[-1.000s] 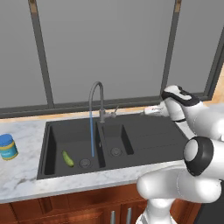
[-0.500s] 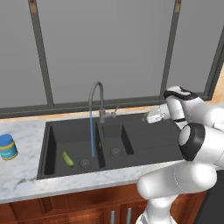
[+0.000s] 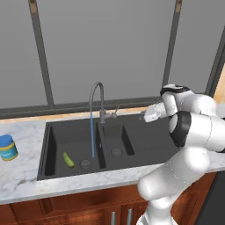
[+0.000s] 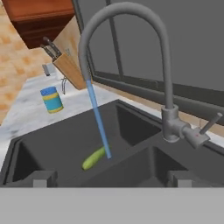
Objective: Turn on the sink faucet. Then move the cucumber from the counter to the sink. Turn off the sink. Move the vegetable from the sink to the pot next to the stove. Finally move the pot to the rear left burner.
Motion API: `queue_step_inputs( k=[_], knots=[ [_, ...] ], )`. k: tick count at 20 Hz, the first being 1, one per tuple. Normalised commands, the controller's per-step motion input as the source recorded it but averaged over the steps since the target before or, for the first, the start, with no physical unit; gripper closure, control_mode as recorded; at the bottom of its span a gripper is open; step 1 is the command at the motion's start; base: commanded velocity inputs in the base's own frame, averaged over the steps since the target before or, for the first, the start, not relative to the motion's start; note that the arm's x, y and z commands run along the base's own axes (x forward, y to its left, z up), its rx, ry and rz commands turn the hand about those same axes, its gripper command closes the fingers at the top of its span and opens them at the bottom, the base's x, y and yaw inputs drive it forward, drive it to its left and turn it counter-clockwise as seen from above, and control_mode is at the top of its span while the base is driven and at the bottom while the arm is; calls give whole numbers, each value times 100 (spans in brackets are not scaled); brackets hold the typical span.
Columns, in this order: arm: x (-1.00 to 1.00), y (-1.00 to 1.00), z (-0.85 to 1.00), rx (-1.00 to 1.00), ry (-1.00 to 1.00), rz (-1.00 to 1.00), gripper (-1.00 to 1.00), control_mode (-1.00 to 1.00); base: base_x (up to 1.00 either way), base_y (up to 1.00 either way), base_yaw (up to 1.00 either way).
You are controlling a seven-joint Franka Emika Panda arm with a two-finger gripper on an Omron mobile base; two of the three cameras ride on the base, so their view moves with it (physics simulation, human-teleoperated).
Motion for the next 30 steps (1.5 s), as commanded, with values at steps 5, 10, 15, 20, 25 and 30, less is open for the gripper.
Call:
queue_step_inputs(
  k=[5, 10, 15, 20, 25, 30],
  knots=[
    [46, 10, -23, 0, -2, 1, -100, -100, 0, 0, 0],
    [58, 3, -15, 0, -2, 1, -100, -100, 0, 0, 0],
    [55, 0, -18, 0, -3, 4, -100, -100, 0, 0, 0],
    [47, 0, -20, 0, -6, 5, -100, -100, 0, 0, 0],
    [43, 4, -21, 0, -5, 5, -100, -100, 0, 0, 0],
    [42, 13, -15, 0, -2, 6, -100, -100, 0, 0, 0]
  ],
)
